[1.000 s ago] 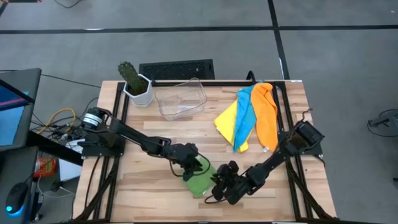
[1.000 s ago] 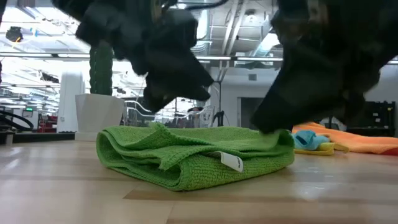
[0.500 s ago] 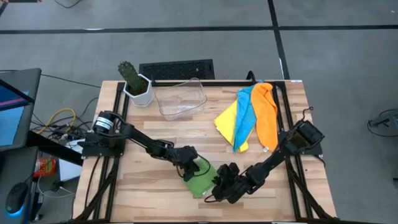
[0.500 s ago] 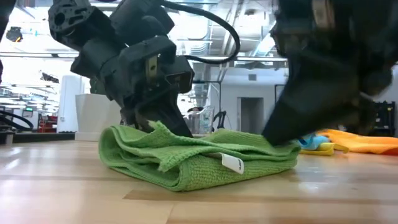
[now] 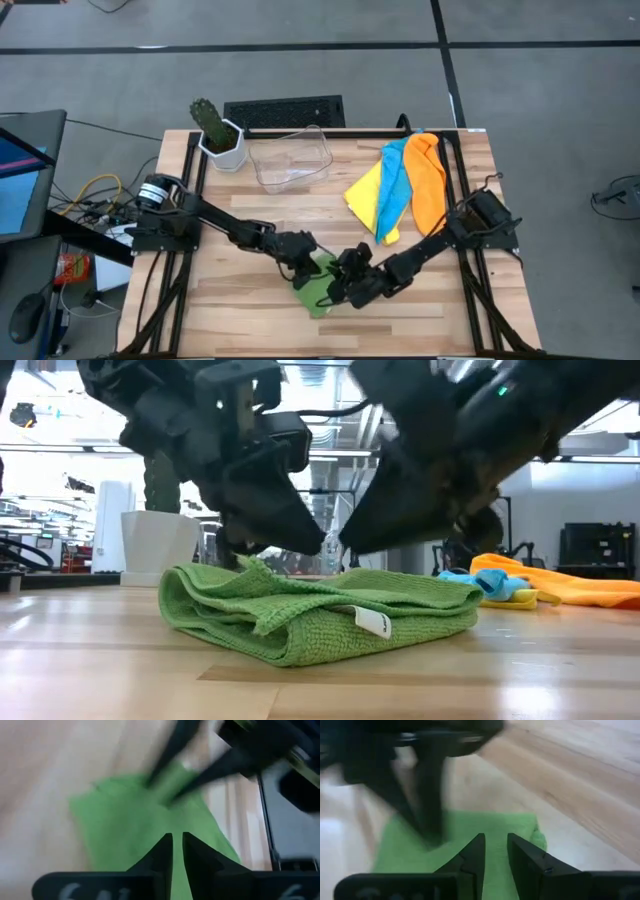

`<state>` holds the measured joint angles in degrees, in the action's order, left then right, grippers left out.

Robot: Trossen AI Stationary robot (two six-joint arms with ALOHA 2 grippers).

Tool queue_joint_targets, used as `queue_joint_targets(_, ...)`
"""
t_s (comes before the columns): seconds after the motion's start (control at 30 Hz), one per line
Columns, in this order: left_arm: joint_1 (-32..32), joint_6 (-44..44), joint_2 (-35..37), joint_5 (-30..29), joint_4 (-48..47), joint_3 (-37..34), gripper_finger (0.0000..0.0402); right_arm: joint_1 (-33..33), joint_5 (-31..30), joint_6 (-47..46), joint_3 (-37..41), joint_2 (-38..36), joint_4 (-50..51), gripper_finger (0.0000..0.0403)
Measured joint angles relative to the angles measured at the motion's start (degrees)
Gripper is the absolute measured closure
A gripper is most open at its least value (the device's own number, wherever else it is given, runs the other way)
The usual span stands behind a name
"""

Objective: Fold microfiber towels
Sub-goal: Fold the green microfiber cloth

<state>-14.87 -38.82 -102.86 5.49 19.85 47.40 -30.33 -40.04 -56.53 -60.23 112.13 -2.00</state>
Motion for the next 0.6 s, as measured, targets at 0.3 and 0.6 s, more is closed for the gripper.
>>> queue_joint_targets(0.3, -5.02, 0.62, -4.94, -5.3, 0.08, -0.02, 0.039, 2.73, 5.19, -3.98, -0.27, 5.89, -0.9, 0.0296)
queue_joint_targets(0.6, -4.62, 0.73, -7.1, -3.69, 2.37, 0.13, 0.0398, 2.67, 7.57, -3.2, 0.29, 1.58, 2.47, 0.0296)
